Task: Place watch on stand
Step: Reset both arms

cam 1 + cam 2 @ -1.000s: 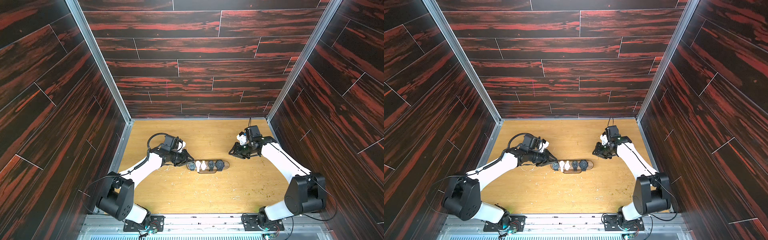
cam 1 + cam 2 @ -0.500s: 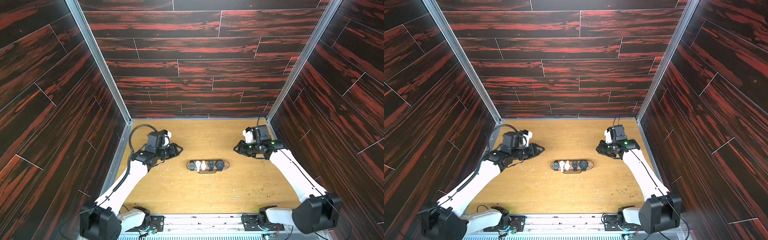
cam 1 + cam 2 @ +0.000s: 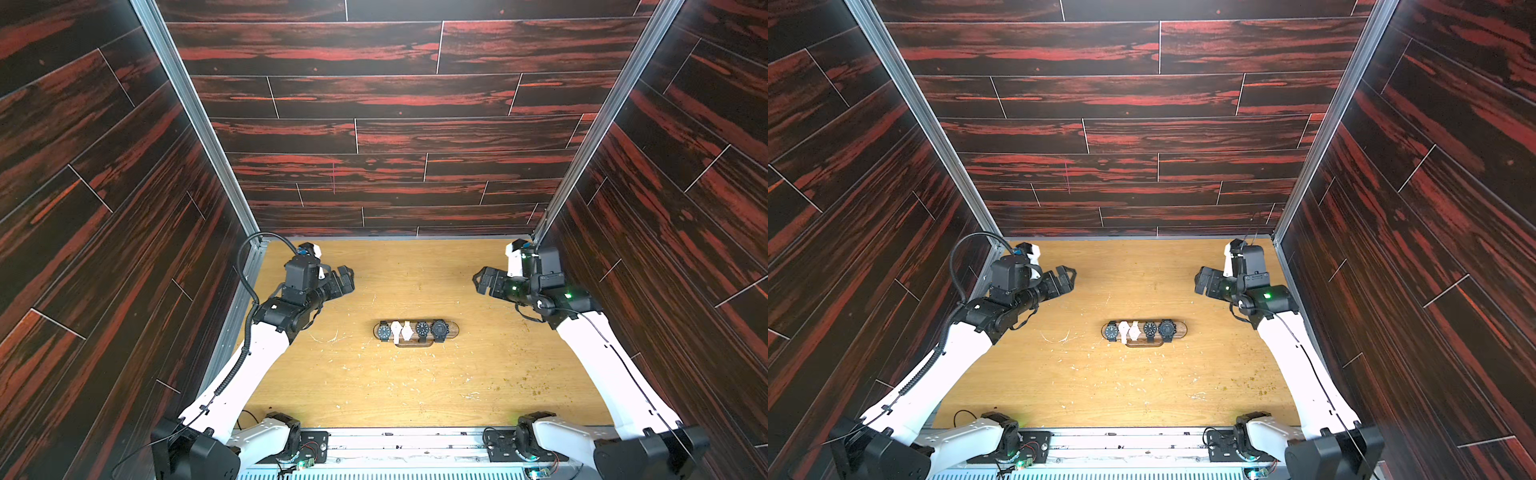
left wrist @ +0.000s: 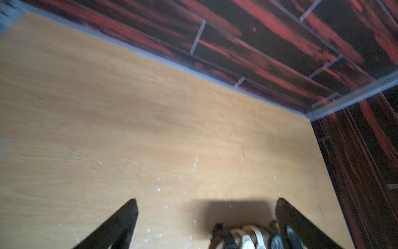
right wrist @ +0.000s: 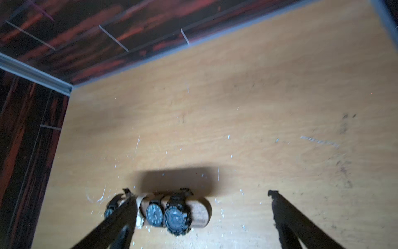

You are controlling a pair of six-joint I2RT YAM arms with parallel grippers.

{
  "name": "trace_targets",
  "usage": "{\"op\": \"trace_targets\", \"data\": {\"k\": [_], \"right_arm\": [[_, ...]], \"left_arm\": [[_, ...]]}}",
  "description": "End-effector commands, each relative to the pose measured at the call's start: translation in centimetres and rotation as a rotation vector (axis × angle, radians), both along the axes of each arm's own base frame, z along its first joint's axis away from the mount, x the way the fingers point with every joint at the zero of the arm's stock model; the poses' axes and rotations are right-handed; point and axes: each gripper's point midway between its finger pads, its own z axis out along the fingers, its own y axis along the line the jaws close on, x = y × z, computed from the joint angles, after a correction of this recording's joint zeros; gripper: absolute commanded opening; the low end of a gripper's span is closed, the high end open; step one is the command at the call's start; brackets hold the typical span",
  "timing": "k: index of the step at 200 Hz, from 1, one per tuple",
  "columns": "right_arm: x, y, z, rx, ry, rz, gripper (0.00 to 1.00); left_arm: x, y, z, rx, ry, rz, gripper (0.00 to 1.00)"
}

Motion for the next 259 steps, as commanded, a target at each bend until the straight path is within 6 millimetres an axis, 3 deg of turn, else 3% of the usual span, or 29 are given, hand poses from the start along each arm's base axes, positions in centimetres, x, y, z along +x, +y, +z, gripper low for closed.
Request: {"op": "trace_targets", "data": {"k": [1,18,47,80,97,116,133,157,185,207,223,259], "right_arm": [[1.1,-1.3,2.7,-0.055,-0.123,-0.057,0.98],[2.0,-2.1,3.4,-0.091,-0.177,-0.094,0.98],[4.2,-3.3,4.7,-0.158,-0.297,-0.156,0.98],[7.1,-3.1,5.8,-0.225,-0.429,-0.146,0.98],[9.6,-3.4,4.5,-0.323,-0.435,-0.151,0.98],[13.0,-4.6,-0.4,-0.521,-0.259,-0.164,0.98],[14.3,-3.6,-2.4,-0.485,-0.204,-0.136,0.98],[13.7,-2.2,-2.6,-0.318,-0.299,-0.12,0.98],[11.8,-1.3,-4.0,-0.367,-0.385,0.004,0.98],[9.7,-4.4,-4.9,-0.431,-0.444,-0.137,0.99],[8.2,-6.4,-5.7,-0.478,-0.475,-0.218,0.98],[5.3,-8.0,-8.1,-0.499,-0.504,-0.256,0.98]], "left_arm": [[0.6,2.8,2.7,0.035,-0.139,0.143,1.0],[0.8,4.3,2.5,0.065,-0.152,0.224,1.0],[0.5,8.8,0.8,0.144,-0.153,0.482,1.0],[1.5,8.5,0.2,0.331,-0.295,0.395,1.0],[1.5,9.7,-1.2,0.451,-0.263,0.432,1.0],[1.2,11.5,-3.6,0.593,-0.157,0.487,1.0],[0.6,12.6,-5.6,0.685,-0.098,0.518,1.0],[-0.6,14.5,-8.3,0.736,-0.089,0.575,1.0],[-1.0,16.6,-12.1,0.611,-0.076,0.583,1.0],[-0.8,17.8,-14.5,0.559,-0.067,0.581,1.0],[0.1,18.0,-14.9,0.545,-0.077,0.551,1.0],[2.3,17.4,-15.4,0.507,-0.09,0.439,1.0]]}}
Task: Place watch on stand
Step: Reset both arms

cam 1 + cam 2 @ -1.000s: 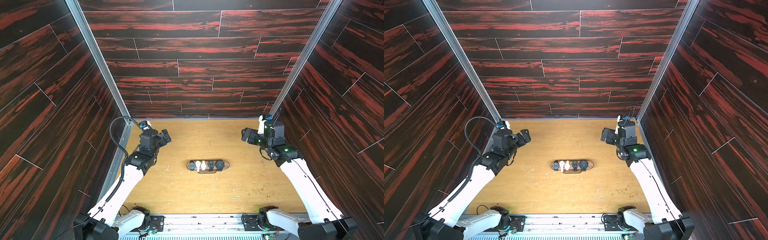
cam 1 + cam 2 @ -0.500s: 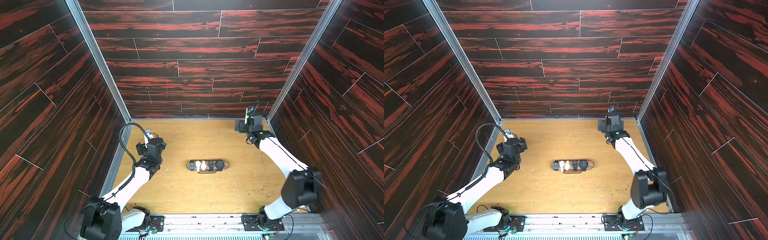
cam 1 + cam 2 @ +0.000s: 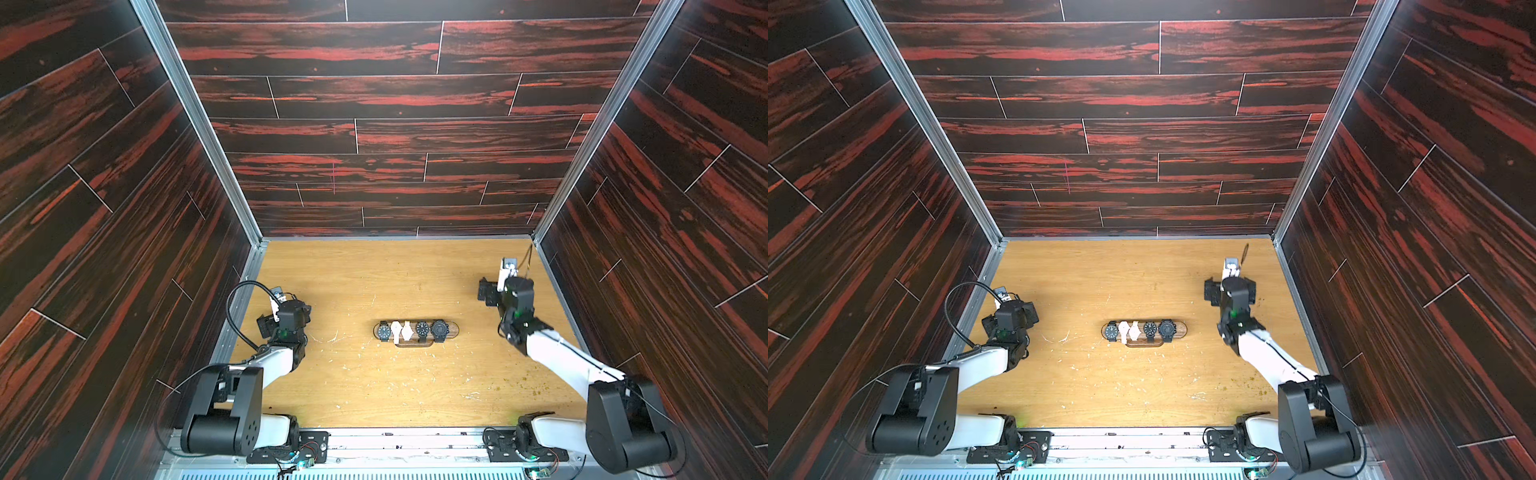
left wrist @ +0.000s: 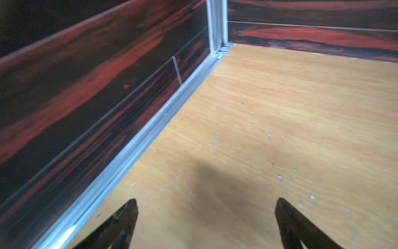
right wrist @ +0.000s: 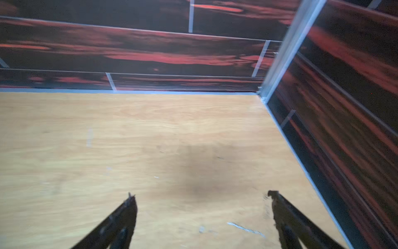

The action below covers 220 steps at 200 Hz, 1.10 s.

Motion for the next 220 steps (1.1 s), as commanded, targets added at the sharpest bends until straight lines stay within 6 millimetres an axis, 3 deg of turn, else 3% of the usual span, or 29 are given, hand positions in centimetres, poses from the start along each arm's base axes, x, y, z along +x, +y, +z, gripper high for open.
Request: {"op": "trace_targets", "data": {"k": [1,33,72,91,125,137,152,190,220], "right_arm": [[-0.6,-1.3,2.0,-0.005,-0.133,-0.049,0.98],[-0.7,-2.1,-0.7,-0.005,-0.094,-0.058,0.98],[0.2,-3.8,-5.4,0.068,-0.041,-0.059,0.99],[1.0,-4.4,-4.4,0.066,-0.102,-0.042,0.99],[-0.6,-6.4,-5.7,0.218,-0.165,-0.016,0.98],[-1.1,-5.6,-5.3,0.216,-0.205,0.049,0.99],[-0.7,-2.3,-5.6,0.201,-0.16,0.248,0.98],[-0.3,-3.9,-5.9,0.211,-0.147,0.146,0.99],[-0.3,-3.9,-5.9,0.21,-0.149,0.144,0.99]], "left_arm": [[2.7,-1.1,2.0,-0.037,-0.098,-0.106,1.0],[2.9,-1.4,0.2,-0.048,-0.166,-0.146,1.0],[2.4,-0.7,0.2,-0.054,-0.18,-0.106,1.0],[2.4,-0.8,0.2,-0.06,-0.183,-0.118,1.0],[2.6,-1.2,0.0,-0.073,-0.176,-0.157,1.0],[2.8,-1.2,-0.1,-0.076,-0.164,-0.158,1.0],[2.9,-1.3,-0.2,-0.076,-0.146,-0.16,1.0],[3.0,-1.3,-0.1,-0.072,-0.14,-0.166,1.0],[3.0,-1.4,-0.2,-0.07,-0.133,-0.173,1.0]]}}
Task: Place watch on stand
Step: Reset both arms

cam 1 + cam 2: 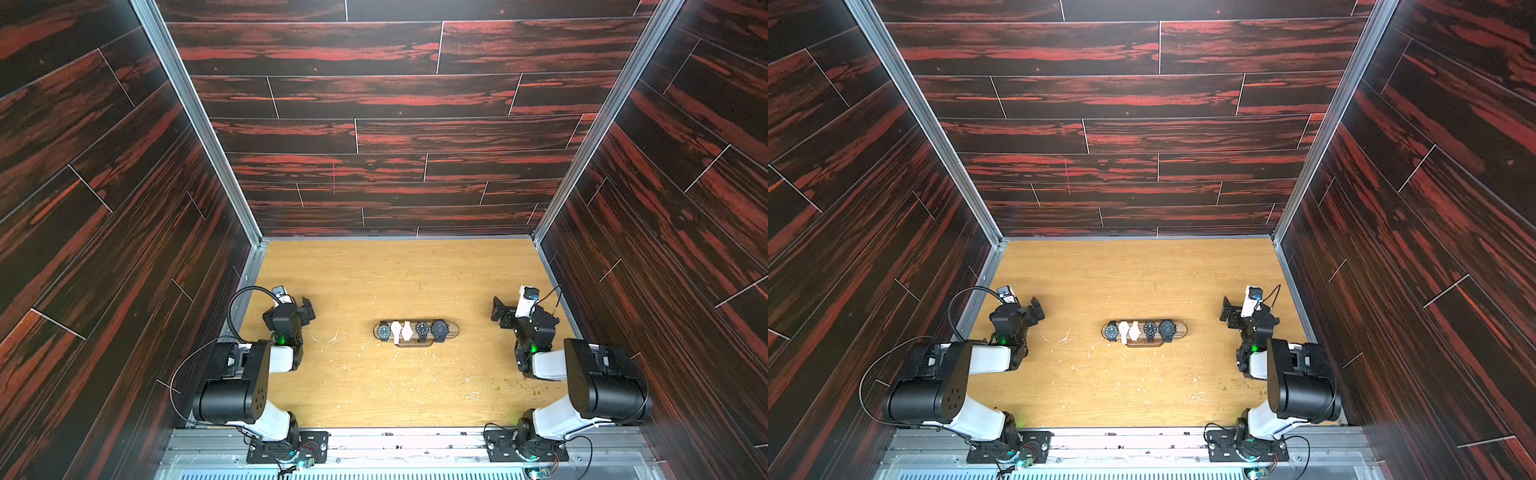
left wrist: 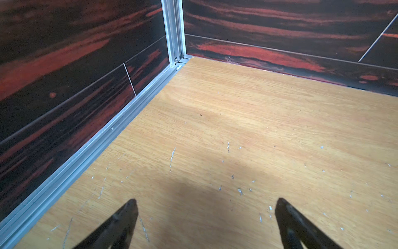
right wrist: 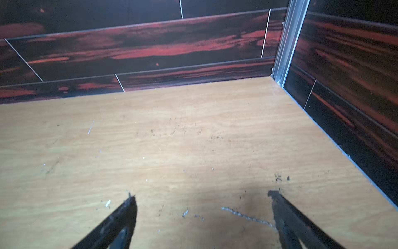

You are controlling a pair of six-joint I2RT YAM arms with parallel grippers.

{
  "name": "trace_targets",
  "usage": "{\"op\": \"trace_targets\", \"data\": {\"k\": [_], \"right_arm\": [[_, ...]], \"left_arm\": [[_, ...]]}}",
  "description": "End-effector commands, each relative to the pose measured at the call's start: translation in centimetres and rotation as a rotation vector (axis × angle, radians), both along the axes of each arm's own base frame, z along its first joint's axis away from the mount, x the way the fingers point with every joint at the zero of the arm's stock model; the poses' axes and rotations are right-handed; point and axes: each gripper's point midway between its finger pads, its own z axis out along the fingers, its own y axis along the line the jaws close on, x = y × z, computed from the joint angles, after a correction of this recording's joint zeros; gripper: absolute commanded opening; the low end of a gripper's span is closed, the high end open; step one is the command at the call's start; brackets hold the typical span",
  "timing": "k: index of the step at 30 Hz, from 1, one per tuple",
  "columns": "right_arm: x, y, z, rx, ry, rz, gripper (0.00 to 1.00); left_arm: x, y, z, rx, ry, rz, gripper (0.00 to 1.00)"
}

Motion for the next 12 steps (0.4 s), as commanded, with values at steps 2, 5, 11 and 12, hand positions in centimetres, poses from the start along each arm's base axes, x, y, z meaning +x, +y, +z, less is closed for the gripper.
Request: {"op": "trace_targets", "data": {"k": [2,5,11,12], "right_arm": [[0.51,0.26,0.75,0.007,-0.025,0.012,0.98],[0.6,0.25,0.73,0.006,-0.023,0.013,0.99],[0.65,0.28,0.66,0.016,-0.017,0.021,0.99],[0.53,0.23,0.78,0.013,-0.024,0.018,0.98]], "left_arm": [[0.49,0.17,1.1,0.014,-0.019,-0.006,1.0],[0.48,0.18,1.03,0.014,-0.017,-0.006,1.0],[0.5,0.16,1.14,0.012,-0.021,-0.006,1.0],[0.49,0.19,1.14,0.015,-0.021,-0.005,1.0]]}}
